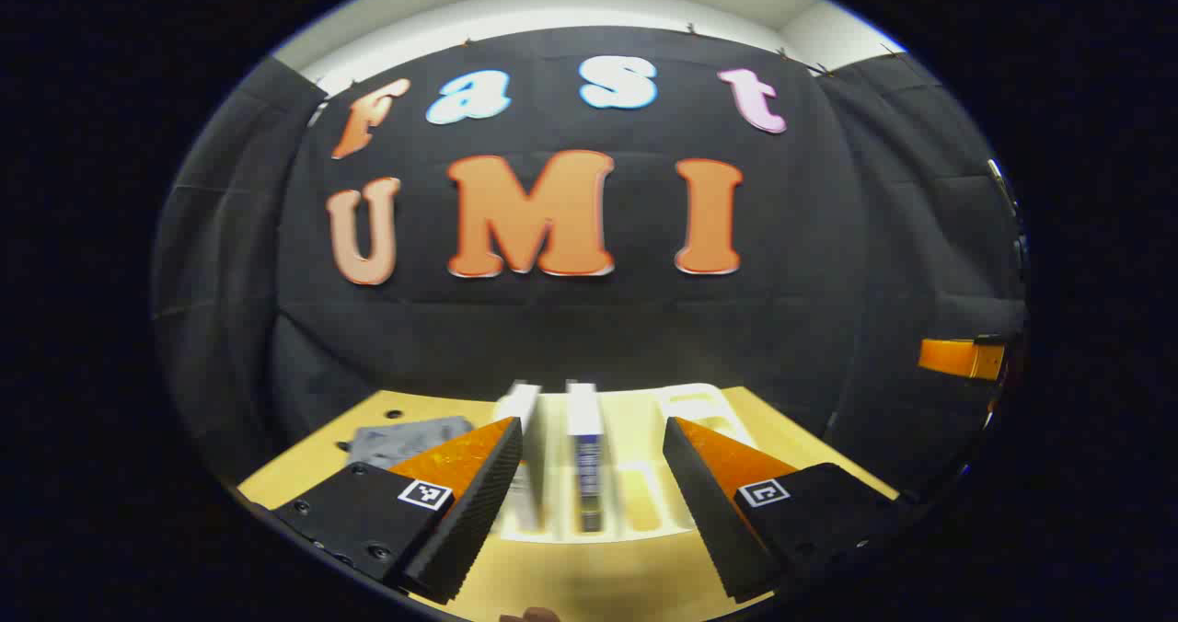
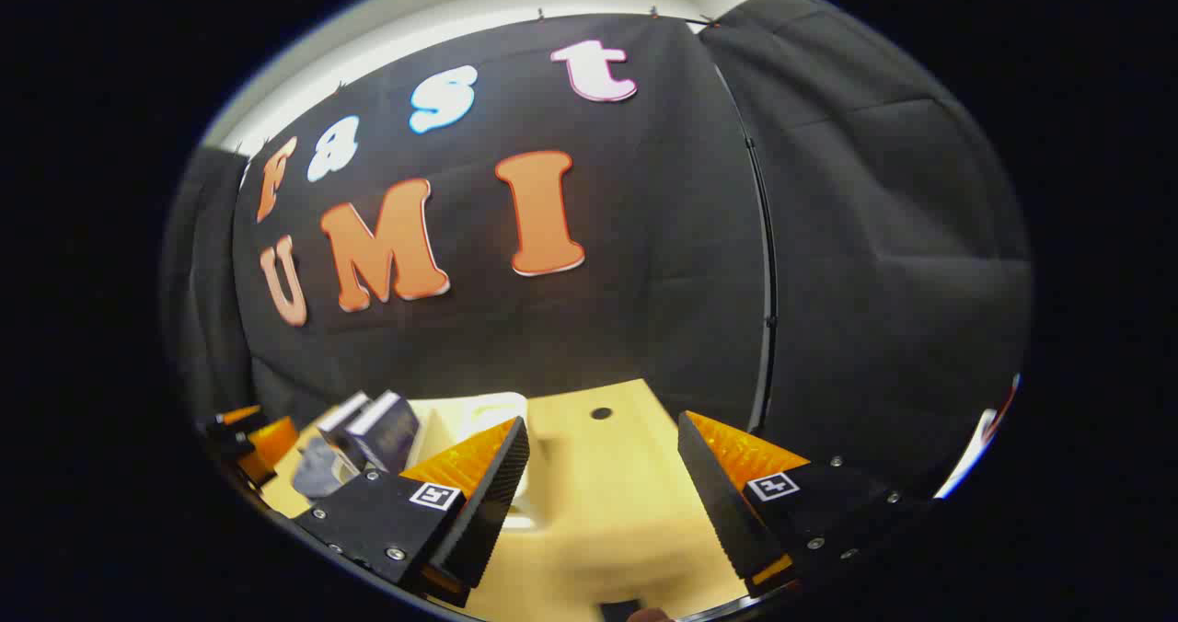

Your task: Open the schoolbag, grab two books from the bookshelf and put them into the schoolbag.

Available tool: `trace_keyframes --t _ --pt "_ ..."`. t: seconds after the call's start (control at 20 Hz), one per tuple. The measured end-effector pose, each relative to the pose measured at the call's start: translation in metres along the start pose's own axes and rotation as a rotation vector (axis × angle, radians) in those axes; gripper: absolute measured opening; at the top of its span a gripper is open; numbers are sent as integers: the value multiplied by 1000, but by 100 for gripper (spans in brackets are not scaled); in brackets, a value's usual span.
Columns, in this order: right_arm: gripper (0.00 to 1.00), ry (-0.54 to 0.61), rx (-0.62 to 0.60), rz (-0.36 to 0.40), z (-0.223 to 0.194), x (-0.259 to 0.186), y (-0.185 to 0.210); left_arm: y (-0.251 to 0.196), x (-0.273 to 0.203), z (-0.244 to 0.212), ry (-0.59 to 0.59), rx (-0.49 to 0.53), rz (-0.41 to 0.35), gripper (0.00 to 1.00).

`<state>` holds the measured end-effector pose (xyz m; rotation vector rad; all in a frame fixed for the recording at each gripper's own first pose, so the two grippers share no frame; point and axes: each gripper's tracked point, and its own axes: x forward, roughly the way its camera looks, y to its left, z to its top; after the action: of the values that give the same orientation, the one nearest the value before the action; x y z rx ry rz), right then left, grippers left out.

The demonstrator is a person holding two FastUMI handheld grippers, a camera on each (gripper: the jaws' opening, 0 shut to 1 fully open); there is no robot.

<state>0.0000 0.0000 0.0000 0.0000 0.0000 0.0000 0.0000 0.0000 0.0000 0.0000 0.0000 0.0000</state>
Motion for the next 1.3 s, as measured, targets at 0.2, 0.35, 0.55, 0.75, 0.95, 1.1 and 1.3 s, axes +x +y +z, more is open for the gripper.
trace_keyframes --t 0.2,0.35,0.55,0.75,0.95,1.1,1.3 --pt "100 -23 101 34 -14 -34 118 145 -43 3 -15 16 98 96" --pt "97 -4 41 81 -28 -45 184 212 -56 7 -21 -24 163 96" --pt "100 -4 -114 172 -29 -45 244 251 -54 12 -50 -52 231 96" --pt "97 16 -162 234 -28 -24 264 255 -46 21 -65 -48 280 96" --pt "97 50 -138 292 -35 3 271 243 -35 27 -125 -15 314 96" --pt "97 62 -164 245 -37 14 261 229 -22 17 -115 46 289 96" --pt "97 31 -210 104 -41 23 247 229 9 -19 -50 138 227 97"
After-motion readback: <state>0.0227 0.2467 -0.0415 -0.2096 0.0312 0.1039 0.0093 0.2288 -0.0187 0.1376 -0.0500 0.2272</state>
